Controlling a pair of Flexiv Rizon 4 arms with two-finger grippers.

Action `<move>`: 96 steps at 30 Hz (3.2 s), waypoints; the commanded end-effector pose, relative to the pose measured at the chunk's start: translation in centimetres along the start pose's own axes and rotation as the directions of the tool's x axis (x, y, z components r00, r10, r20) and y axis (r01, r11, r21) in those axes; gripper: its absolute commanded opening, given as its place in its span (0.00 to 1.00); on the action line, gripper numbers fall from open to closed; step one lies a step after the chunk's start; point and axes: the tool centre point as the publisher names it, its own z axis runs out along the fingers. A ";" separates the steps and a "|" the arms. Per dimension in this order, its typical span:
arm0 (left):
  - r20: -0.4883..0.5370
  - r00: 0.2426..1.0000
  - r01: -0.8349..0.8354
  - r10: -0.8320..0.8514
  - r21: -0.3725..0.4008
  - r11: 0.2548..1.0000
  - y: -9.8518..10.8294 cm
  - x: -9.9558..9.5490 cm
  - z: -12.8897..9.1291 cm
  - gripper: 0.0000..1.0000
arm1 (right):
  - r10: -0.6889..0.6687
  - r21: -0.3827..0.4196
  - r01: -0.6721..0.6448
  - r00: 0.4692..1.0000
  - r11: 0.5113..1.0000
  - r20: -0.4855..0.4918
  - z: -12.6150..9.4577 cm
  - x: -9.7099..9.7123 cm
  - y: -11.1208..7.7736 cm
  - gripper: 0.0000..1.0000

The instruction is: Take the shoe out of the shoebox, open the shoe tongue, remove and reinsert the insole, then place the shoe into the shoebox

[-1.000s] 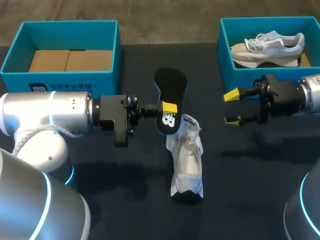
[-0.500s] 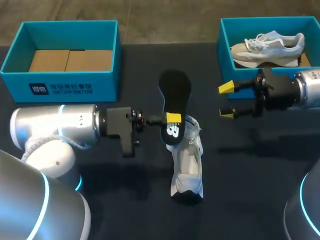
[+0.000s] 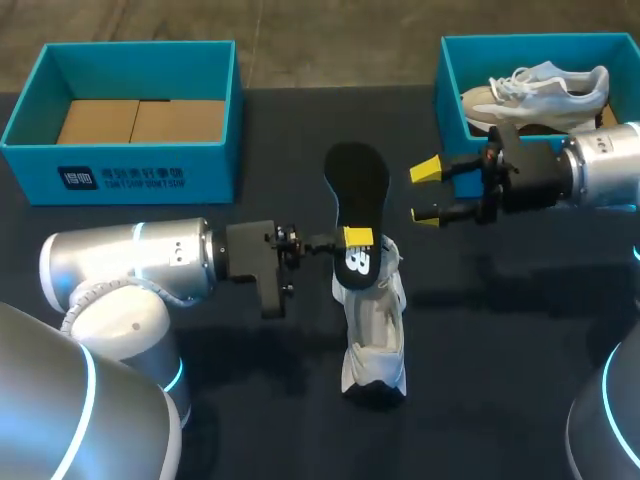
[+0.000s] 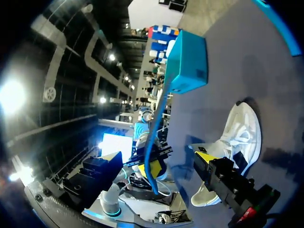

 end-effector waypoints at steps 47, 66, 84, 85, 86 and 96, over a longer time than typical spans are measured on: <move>-0.088 0.992 -0.093 0.090 -0.025 0.995 -0.9 0.9 3.2 0.00 | -0.002 0.020 0.003 0.999 1.000 -0.048 3.4 0.6 0.4 0.08; -0.079 0.995 -0.062 0.059 -0.037 0.997 -1.3 -0.1 2.0 1.00 | -0.004 0.019 0.005 0.998 1.000 -0.059 3.1 0.6 -0.2 0.00; -0.157 0.981 0.117 -0.114 0.006 0.993 0.8 -3.1 -4.8 1.00 | 0.017 0.015 -0.016 0.999 1.000 -0.048 2.0 -0.4 -1.5 0.00; -0.156 0.980 0.128 -0.123 0.019 0.992 1.0 -3.5 -5.3 1.00 | 0.023 0.027 -0.021 0.999 0.999 -0.045 2.1 -0.4 -1.6 0.00; -0.179 0.976 0.133 -0.127 0.027 0.991 1.4 -4.0 -5.8 1.00 | 0.023 0.027 -0.021 0.999 0.999 -0.045 2.1 -0.4 -1.6 0.00; -0.190 0.975 0.129 -0.120 0.038 0.991 1.8 -4.7 -6.4 1.00 | 0.023 0.027 -0.021 0.999 0.999 -0.045 2.1 -0.4 -1.6 0.00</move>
